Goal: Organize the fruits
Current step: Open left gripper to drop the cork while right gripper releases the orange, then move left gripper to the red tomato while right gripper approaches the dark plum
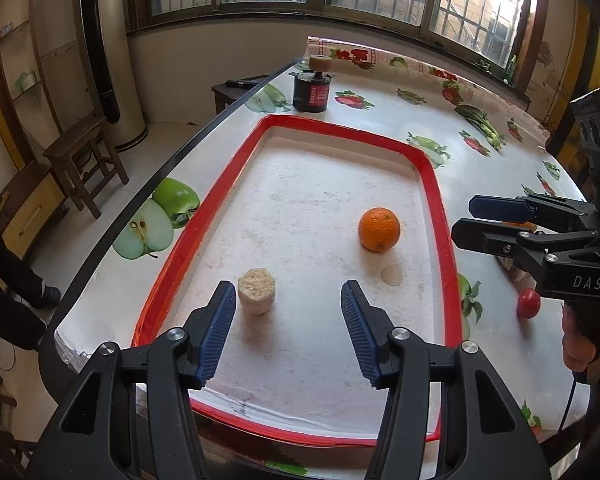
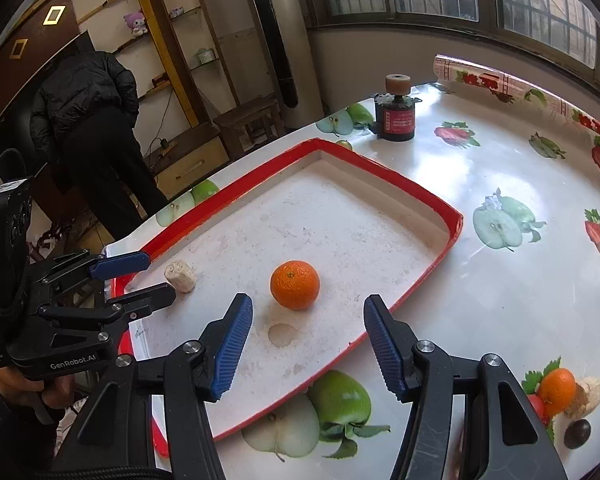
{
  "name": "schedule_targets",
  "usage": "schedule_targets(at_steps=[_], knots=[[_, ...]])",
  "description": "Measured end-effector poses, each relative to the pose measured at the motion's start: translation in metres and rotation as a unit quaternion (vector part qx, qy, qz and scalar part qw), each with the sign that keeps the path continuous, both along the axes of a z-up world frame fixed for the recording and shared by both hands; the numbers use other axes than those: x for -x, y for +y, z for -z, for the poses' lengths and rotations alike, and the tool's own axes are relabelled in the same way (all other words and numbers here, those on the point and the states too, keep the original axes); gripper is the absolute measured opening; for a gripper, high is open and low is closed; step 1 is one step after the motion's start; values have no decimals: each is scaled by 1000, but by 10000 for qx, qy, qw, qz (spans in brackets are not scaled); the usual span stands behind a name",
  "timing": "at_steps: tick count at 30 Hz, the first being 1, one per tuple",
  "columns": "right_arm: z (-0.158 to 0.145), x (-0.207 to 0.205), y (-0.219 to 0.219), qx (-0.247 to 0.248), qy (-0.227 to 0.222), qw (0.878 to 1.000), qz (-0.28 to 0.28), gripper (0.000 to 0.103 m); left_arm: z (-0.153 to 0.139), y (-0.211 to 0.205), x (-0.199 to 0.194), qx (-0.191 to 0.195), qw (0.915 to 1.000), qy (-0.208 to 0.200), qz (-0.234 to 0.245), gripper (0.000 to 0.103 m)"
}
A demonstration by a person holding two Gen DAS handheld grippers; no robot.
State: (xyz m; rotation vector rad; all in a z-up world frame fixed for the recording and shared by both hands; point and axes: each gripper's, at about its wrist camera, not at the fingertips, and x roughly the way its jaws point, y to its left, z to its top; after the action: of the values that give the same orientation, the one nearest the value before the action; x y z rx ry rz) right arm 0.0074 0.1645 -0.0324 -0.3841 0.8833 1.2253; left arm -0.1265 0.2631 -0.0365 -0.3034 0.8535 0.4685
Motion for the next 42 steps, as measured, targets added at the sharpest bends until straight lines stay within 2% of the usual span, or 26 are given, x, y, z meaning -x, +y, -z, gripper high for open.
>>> schedule_targets(at_steps=[10, 22, 34, 42], knots=[[-11, -9, -69, -161, 10, 9988, 459, 63, -14, -42, -16, -6, 9989, -97, 452, 53], [-8, -26, -150, -213, 33, 9933, 1131, 63, -20, -99, -39, 28, 9936, -123, 1122, 53], [4, -51, -223, -130, 56, 9836, 1796, 63, -13, -153, -68, 187, 9845, -20, 1741, 53], [12, -70, -247, -142, 106, 9771, 2122, 63, -4, -176, -86, 342, 9791, 104, 2004, 53]])
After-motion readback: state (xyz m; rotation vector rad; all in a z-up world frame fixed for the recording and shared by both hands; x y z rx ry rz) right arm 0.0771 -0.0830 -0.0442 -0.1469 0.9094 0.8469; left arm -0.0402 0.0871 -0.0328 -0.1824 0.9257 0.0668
